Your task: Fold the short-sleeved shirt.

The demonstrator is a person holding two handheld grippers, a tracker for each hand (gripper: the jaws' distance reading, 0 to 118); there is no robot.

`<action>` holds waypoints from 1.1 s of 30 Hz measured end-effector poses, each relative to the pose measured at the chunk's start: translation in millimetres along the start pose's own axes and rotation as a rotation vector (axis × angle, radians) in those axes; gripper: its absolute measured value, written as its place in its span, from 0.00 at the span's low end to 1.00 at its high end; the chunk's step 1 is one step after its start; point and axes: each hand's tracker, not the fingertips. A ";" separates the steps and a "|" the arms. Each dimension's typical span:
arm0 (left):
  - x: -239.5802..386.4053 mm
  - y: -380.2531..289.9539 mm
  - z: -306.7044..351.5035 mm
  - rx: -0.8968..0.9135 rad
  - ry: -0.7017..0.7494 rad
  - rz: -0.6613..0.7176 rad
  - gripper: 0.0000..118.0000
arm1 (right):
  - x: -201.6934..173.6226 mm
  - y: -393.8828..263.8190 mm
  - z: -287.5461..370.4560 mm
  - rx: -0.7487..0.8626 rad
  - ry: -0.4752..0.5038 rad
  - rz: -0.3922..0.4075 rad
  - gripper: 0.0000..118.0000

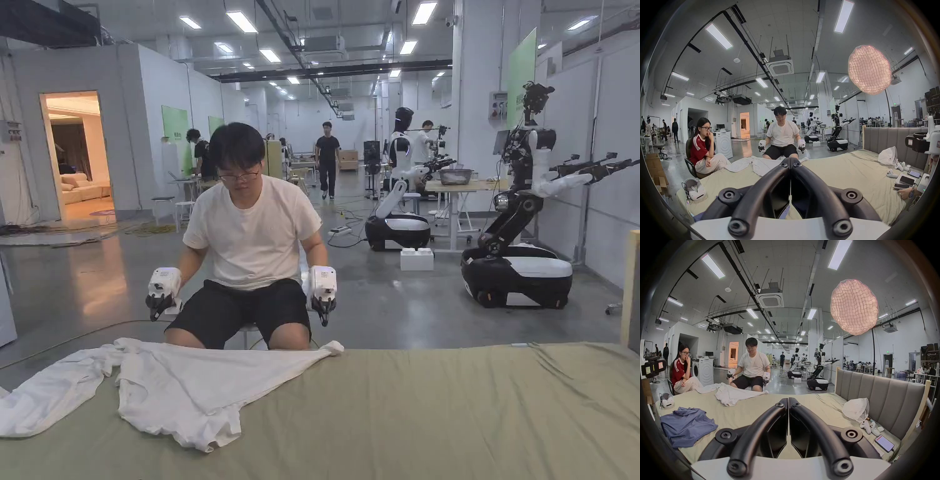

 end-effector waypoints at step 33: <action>-53.2 -50.1 -34.8 -0.146 -0.136 0.467 0.00 | 16.3 -27.9 -7.8 -0.045 0.108 -0.189 0.00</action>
